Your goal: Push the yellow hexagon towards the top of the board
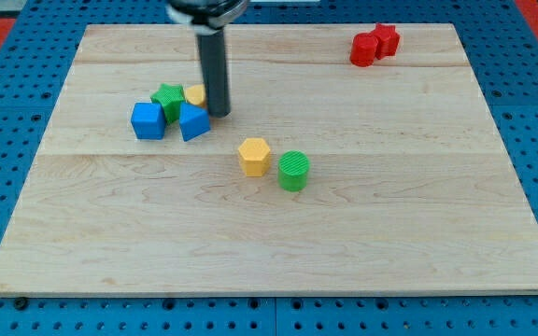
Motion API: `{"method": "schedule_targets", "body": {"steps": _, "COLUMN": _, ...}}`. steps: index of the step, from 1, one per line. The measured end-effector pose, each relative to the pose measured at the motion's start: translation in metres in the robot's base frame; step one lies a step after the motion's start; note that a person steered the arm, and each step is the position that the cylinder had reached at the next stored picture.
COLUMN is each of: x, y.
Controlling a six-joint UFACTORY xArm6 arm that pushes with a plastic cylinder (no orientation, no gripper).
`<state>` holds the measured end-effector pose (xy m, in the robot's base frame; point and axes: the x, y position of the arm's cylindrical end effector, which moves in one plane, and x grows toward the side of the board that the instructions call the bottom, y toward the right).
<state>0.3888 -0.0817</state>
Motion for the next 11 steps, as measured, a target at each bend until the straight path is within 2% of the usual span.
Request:
{"method": "schedule_targets", "body": {"steps": 1, "x": 0.03, "y": -0.001}}
{"method": "schedule_targets", "body": {"steps": 2, "x": 0.027, "y": 0.028}}
{"method": "schedule_targets", "body": {"steps": 3, "x": 0.069, "y": 0.002}}
{"method": "schedule_targets", "body": {"steps": 4, "x": 0.108, "y": 0.004}}
{"method": "schedule_targets", "body": {"steps": 5, "x": 0.109, "y": 0.073}}
{"method": "schedule_targets", "body": {"steps": 6, "x": 0.098, "y": 0.055}}
{"method": "schedule_targets", "body": {"steps": 8, "x": 0.035, "y": 0.071}}
{"method": "schedule_targets", "body": {"steps": 9, "x": 0.022, "y": 0.082}}
{"method": "schedule_targets", "body": {"steps": 10, "x": -0.01, "y": 0.074}}
{"method": "schedule_targets", "body": {"steps": 11, "x": -0.024, "y": 0.053}}
